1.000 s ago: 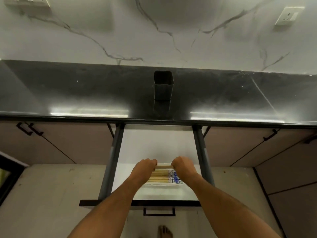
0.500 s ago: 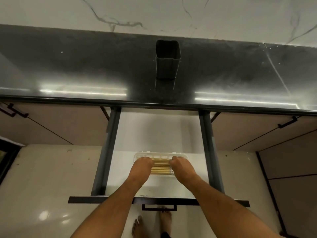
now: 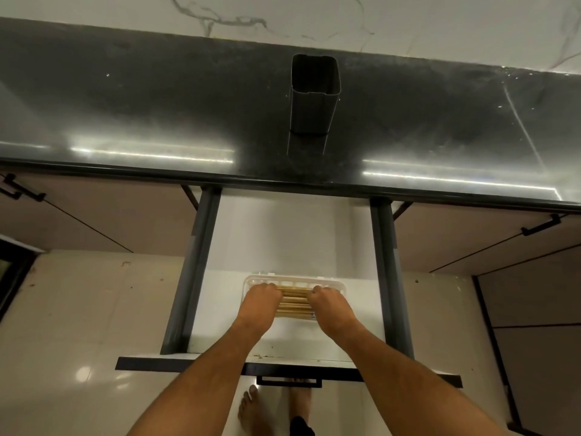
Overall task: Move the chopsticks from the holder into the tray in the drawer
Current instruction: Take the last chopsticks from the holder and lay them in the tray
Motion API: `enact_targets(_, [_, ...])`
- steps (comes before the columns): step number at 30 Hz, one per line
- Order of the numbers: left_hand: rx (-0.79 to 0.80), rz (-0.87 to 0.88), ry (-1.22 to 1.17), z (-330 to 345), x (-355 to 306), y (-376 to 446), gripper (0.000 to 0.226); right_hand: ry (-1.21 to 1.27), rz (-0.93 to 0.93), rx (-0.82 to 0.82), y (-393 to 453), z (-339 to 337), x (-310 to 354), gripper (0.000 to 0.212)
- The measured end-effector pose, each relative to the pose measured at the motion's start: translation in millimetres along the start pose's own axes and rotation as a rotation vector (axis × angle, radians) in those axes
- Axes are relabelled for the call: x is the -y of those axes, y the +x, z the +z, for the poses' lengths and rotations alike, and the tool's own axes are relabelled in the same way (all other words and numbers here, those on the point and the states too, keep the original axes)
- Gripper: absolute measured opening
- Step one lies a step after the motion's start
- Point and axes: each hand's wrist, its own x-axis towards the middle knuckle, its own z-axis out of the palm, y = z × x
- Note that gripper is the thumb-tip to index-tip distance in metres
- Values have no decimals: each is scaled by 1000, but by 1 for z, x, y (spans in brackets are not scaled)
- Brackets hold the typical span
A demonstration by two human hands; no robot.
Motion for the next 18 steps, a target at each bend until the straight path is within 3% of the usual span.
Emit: enact_targets(18, [-109, 35, -4, 17, 0, 5, 41, -34, -2, -59, -1, 10, -10, 34])
